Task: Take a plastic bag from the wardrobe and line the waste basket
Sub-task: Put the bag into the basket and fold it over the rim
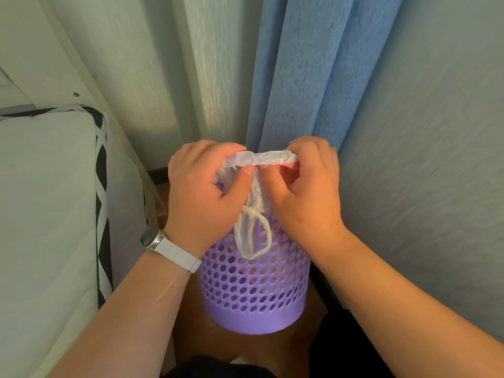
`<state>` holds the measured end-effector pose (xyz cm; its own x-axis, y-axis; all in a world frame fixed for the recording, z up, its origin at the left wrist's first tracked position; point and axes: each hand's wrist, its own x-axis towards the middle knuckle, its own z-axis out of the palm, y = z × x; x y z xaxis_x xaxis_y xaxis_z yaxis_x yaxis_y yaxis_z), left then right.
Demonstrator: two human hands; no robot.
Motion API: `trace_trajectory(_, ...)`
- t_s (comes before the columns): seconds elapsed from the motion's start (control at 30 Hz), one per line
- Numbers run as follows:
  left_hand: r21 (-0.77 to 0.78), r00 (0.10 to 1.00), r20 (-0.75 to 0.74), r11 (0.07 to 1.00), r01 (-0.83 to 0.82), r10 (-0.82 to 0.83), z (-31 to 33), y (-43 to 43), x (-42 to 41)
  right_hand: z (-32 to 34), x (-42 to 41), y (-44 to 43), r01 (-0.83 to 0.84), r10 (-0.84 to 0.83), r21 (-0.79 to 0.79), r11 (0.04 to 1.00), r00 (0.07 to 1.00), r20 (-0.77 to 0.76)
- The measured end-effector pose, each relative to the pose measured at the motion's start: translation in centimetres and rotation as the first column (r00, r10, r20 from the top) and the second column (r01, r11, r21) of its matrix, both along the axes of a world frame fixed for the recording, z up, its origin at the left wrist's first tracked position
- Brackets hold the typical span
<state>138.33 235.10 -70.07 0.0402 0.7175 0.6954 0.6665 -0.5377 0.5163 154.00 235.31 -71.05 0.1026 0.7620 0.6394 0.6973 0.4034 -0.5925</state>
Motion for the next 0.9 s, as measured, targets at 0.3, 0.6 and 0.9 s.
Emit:
trace_trajectory(0.3, -0.032, 1.0, 0.002, 0.999, 0.002, -0.002, -1.3, 0.1, 0.1, -0.3, 3.0, -0.4, -0.156, 0.157, -0.071, 0.985, 0.988, 0.005)
trace_trajectory(0.6, -0.011, 0.994, 0.105, 1.0, 0.023, -0.021, -0.9, -0.4, 0.6, -0.5, 3.0, 0.1, -0.053, 0.05, -0.035, 0.998, 0.996, -0.069)
trace_trajectory(0.9, 0.045, 0.995, -0.048, 0.995, -0.089, 0.092, 1.2, -0.5, 0.3, 0.7, 0.1, 0.2, -0.036, 0.036, 0.01, 0.999, 0.999, 0.003)
